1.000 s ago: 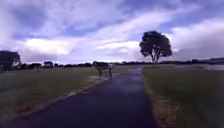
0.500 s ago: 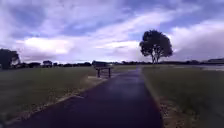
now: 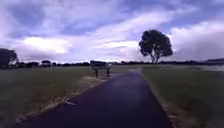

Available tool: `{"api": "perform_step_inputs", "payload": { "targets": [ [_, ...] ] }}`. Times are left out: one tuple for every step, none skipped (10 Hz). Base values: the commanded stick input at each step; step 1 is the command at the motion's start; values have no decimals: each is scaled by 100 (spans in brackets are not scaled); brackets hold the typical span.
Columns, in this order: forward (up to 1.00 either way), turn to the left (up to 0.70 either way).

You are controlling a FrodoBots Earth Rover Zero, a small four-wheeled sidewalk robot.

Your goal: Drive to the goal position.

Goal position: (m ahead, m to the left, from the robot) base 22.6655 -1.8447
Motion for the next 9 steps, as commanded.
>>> {"api": "perform_step_inputs", "payload": {
  "targets": [
    [70,0],
    [70,0],
    [70,0],
    [70,0],
    [70,-14],
    [70,-14],
    [70,-14],
    [70,-11],
    [70,-7]
  ]
}}
